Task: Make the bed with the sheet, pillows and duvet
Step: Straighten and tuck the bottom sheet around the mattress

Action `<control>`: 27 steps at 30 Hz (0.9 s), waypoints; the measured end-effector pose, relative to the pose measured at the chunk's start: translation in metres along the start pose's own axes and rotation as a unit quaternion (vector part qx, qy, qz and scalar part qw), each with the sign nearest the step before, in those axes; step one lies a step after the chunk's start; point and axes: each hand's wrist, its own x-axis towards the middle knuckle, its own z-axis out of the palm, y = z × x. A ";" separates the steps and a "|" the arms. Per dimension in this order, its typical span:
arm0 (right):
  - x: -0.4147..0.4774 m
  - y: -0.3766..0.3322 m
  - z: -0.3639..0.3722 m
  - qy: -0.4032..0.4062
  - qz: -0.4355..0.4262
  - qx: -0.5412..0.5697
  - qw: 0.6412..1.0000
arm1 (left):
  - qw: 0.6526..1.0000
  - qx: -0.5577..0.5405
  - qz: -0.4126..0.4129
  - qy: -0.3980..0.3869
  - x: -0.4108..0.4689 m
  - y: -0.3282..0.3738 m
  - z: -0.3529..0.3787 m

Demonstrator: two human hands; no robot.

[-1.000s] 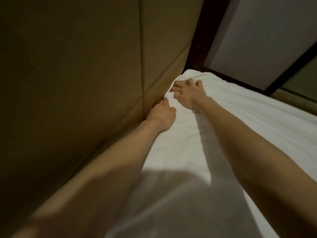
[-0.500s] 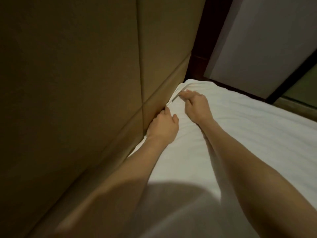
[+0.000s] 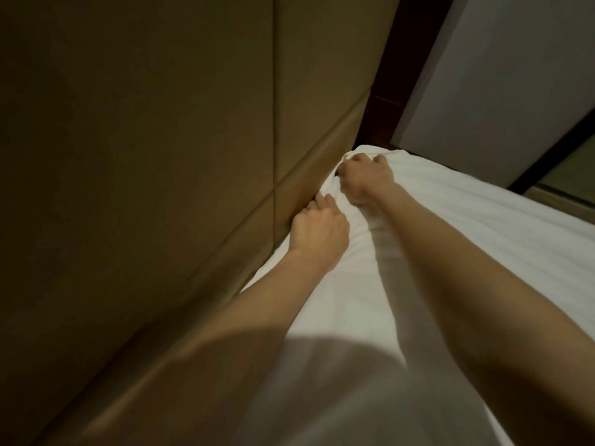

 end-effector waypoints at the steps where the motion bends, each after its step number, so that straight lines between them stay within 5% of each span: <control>1: 0.003 -0.002 -0.002 -0.012 0.006 -0.022 1.000 | 0.999 -0.038 0.000 0.006 0.004 0.002 0.008; 5: 0.003 0.002 -0.003 -0.024 0.012 -0.011 1.000 | 0.965 -0.245 -0.067 -0.059 0.017 -0.001 0.010; 8: -0.001 0.015 0.007 -0.005 -0.001 0.108 0.994 | 0.962 -0.246 -0.026 -0.115 0.025 -0.003 0.009; 11: -0.003 0.021 0.016 0.062 -0.016 0.204 0.977 | 0.927 -0.328 -0.095 -0.156 0.042 -0.006 0.000; 17: -0.034 0.020 0.010 0.204 0.112 0.484 0.844 | 0.906 -0.361 -0.152 -0.157 0.067 0.004 0.006; 20: -0.052 0.019 0.003 0.226 0.192 0.574 0.763 | 0.921 -0.344 -0.142 -0.117 0.067 0.005 0.016; 22: -0.081 0.012 -0.003 0.203 0.206 0.603 0.744 | 0.925 -0.342 -0.133 -0.100 0.066 0.005 0.017; 24: -0.125 0.014 -0.007 0.152 0.184 0.528 0.815 | 0.924 -0.347 -0.131 -0.095 0.064 0.005 0.016; 27: -0.202 0.036 -0.008 0.009 0.163 0.277 0.947 | 0.925 -0.343 -0.139 -0.088 0.057 0.008 0.007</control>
